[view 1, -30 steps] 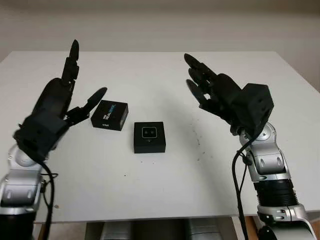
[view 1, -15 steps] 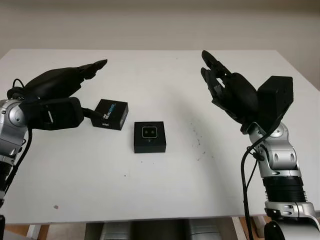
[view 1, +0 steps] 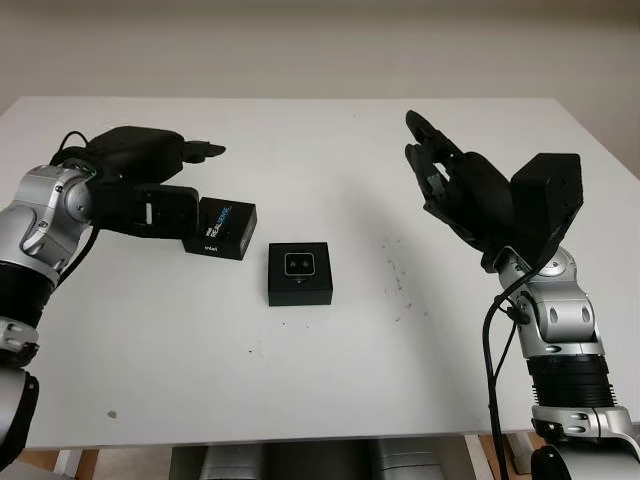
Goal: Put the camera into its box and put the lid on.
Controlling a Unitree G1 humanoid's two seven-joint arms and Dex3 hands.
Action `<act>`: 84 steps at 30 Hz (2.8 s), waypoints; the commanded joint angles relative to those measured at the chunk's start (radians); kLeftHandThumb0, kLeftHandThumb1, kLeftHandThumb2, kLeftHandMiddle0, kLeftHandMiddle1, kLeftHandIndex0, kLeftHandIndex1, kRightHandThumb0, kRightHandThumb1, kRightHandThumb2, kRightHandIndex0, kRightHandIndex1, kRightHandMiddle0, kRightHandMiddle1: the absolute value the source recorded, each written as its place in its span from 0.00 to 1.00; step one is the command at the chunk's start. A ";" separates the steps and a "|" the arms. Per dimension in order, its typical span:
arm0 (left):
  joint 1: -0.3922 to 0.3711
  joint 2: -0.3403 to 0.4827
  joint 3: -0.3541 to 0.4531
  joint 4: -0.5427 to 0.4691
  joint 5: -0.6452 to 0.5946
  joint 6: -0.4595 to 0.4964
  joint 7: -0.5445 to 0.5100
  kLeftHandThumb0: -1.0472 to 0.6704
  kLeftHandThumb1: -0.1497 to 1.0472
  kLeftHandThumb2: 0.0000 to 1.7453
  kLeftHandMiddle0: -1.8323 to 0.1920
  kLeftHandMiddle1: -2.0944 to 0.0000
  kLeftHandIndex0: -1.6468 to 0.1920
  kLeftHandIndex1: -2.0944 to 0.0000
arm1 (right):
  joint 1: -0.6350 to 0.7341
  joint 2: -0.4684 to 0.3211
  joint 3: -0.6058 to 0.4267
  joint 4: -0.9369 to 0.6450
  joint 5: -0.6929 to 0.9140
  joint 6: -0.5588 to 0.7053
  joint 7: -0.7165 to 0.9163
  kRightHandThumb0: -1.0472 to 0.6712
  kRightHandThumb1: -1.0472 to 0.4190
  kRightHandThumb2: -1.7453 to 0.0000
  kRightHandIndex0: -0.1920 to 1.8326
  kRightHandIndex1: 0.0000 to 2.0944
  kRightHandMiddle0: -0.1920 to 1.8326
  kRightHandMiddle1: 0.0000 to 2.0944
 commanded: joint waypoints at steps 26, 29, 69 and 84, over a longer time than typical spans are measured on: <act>-0.119 -0.080 -0.164 0.153 0.104 -0.043 -0.082 0.10 0.85 0.03 0.92 0.98 0.94 0.98 | 0.015 -0.001 -0.011 -0.063 0.011 0.024 -0.029 0.21 0.00 0.60 0.05 0.02 0.05 0.03; -0.127 -0.090 -0.188 0.176 0.127 -0.062 -0.052 0.08 0.85 0.03 0.91 0.97 0.93 0.98 | 0.016 -0.002 -0.008 -0.069 0.011 0.031 -0.034 0.20 0.00 0.60 0.05 0.03 0.05 0.03; -0.093 -0.155 -0.239 0.209 0.185 0.057 0.094 0.28 0.91 0.03 0.93 0.13 0.91 0.38 | 0.052 -0.011 -0.008 -0.108 0.014 -0.010 -0.010 0.24 0.00 0.60 0.07 0.03 0.07 0.03; -0.019 -0.185 -0.213 0.026 0.215 0.276 0.095 0.48 1.00 0.09 0.65 0.00 0.82 0.18 | 0.070 0.005 -0.004 -0.137 0.019 0.013 -0.039 0.28 0.00 0.61 0.10 0.04 0.10 0.04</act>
